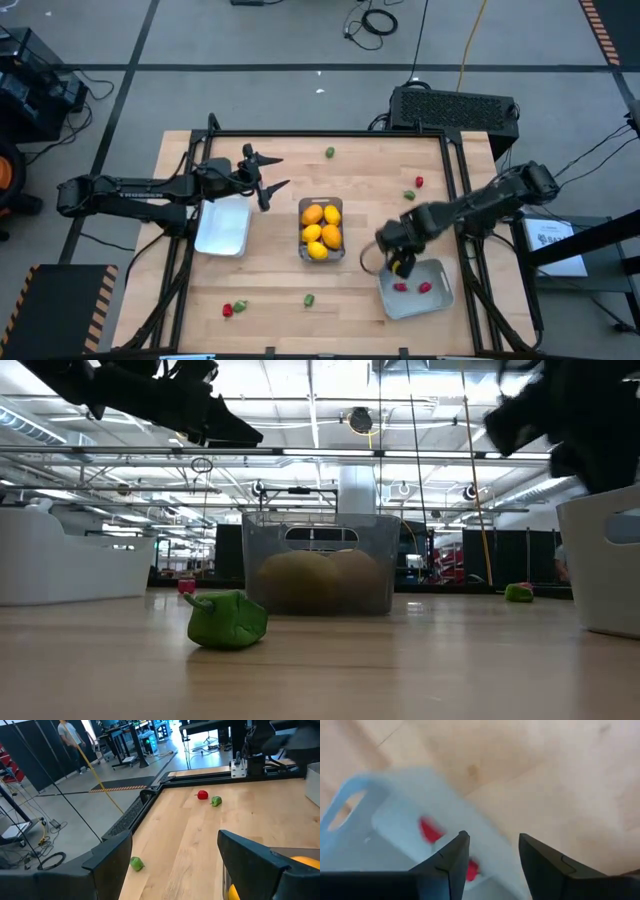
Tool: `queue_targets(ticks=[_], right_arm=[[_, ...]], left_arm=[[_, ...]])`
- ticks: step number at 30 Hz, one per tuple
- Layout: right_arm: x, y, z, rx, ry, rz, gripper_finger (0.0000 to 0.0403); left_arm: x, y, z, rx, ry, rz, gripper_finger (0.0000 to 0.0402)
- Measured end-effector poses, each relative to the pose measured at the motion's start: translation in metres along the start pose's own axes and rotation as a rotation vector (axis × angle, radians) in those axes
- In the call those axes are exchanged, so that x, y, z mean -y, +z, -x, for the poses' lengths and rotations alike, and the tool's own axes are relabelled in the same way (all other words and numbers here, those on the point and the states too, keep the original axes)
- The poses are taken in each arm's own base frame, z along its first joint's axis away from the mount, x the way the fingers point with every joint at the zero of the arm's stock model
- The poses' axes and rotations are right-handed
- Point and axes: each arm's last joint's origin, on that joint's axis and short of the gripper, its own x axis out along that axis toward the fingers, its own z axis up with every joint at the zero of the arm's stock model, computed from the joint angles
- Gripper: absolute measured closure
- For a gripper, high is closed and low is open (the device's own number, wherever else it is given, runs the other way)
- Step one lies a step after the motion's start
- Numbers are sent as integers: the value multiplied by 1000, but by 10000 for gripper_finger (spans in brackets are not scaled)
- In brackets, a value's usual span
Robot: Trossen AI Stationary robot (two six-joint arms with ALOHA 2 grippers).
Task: Sort produce into baskets
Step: Put the red chili pepper into the gray bin
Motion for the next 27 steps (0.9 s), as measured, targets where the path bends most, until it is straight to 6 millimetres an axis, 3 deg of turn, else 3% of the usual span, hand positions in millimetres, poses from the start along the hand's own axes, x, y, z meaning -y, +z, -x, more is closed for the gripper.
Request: queue_targets(ticks=[7, 11, 16, 21, 27], right_arm=[[54, 46, 12, 88, -94, -31, 241], [103, 71, 21, 177, -223, -236, 241], [165, 88, 29, 238, -290, -488, 241], [212, 88, 19, 258, -275, -680, 241], [240, 75, -7, 207, -255, -781, 241]], left_arm=[[0, 0, 0, 0, 0, 0, 100], [0, 0, 0, 0, 0, -1, 100], [0, 0, 0, -4, -1, -3, 100], [0, -2, 0, -19, -4, -5, 100], [1, -6, 0, -59, -11, -12, 100]])
